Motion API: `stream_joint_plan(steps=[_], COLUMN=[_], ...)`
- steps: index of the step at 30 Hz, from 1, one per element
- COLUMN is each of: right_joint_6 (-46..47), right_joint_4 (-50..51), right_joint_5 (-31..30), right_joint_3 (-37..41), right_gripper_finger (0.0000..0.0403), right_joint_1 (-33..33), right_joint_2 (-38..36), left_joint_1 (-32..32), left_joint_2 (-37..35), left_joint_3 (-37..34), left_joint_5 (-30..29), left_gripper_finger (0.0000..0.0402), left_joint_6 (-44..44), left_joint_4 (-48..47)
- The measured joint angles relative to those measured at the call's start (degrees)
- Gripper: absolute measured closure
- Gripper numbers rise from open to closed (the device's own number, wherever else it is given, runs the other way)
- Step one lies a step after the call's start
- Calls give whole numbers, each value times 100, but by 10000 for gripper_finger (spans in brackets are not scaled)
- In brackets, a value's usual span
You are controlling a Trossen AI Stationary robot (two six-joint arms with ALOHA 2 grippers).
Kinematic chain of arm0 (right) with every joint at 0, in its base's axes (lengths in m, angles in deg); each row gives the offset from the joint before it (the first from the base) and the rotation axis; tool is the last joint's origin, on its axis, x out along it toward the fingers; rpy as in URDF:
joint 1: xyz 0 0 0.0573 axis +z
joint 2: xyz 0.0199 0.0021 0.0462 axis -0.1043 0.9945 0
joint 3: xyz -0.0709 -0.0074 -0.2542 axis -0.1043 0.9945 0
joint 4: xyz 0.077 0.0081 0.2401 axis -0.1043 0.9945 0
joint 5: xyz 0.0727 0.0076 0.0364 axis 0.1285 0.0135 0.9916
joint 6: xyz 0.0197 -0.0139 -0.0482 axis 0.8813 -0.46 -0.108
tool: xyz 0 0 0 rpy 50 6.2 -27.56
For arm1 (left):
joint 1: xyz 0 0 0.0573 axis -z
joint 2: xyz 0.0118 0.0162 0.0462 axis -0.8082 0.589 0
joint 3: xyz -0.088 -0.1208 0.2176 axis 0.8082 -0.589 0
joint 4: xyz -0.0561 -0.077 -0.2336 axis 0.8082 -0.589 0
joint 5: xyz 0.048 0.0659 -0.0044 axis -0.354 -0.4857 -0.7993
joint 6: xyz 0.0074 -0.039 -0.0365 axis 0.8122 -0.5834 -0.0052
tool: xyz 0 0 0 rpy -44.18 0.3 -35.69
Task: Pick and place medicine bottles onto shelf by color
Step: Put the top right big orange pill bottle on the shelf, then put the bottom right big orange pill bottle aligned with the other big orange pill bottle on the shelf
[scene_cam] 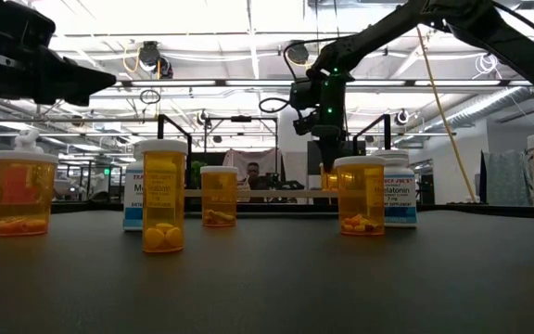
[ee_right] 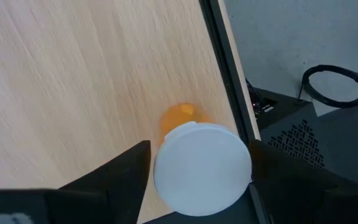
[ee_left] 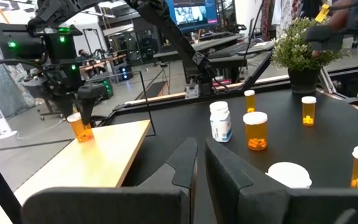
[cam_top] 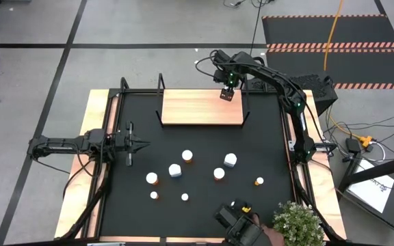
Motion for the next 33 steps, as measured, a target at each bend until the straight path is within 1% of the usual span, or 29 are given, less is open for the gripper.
stream_joint_plan(steps=[4, 9, 13, 18, 21, 26, 29, 33], right_joint_6=[9, 192, 406, 881, 1206, 1596, 2064, 2649], right_joint_4=[-1, -41, -6, 131, 175, -70, -558, -1365], right_joint_5=[-1, -32, -386, -436, -436, -428, -472, -961], right_joint_3=[0, 0, 0, 0, 89, 767, 1401, 2360], right_gripper_finger=[127, 126, 126, 126, 126, 126, 126, 126], right_joint_1=[102, 277, 494, 961, 1389, 2327, 2951, 3837], right_joint_2=[-116, -459, -866, -1474, -1903, -2827, -3499, -4297], left_joint_1=[0, 0, 0, 0, 0, 0, 11, 63], left_joint_2=[1, 1, 1, -1, -1, 25, 27, 27], left_joint_3=[2, 2, 2, 4, 4, 4, 4, 4], left_joint_5=[0, 0, 0, 6, 9, 262, 330, 329], left_gripper_finger=[366, 366, 366, 366, 366, 366, 366, 366], left_joint_6=[0, -5, -80, -234, -461, -835, -1030, -1169], left_joint_4=[-14, -14, -12, -10, -8, -36, -42, 38])
